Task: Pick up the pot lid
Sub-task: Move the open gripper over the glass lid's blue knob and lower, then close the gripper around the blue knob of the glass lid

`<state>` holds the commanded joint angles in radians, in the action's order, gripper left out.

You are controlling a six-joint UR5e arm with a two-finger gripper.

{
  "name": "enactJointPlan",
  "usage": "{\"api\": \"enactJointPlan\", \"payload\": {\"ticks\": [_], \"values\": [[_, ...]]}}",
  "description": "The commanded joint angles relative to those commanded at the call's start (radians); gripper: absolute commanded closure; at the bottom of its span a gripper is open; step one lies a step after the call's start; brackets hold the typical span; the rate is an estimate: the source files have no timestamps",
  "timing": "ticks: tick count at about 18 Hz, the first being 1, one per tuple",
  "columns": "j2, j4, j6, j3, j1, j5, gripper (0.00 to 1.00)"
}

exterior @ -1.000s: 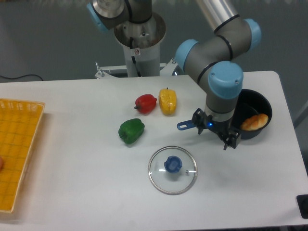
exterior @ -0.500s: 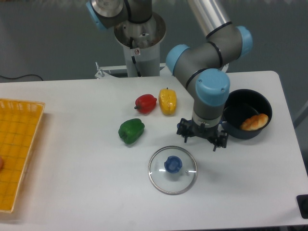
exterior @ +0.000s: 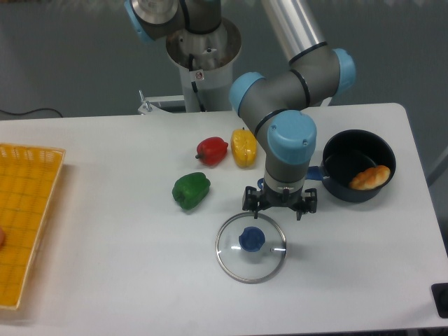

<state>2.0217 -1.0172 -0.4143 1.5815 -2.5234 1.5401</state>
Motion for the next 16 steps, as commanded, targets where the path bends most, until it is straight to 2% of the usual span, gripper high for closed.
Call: {"api": "enactJointPlan", "payload": {"ticks": [7, 16], "values": [[0.049, 0.006, 0.009, 0.002, 0.040, 0.002, 0.00], [0.069, 0.006, 0.005, 0.003, 0.057, 0.002, 0.00]]}}
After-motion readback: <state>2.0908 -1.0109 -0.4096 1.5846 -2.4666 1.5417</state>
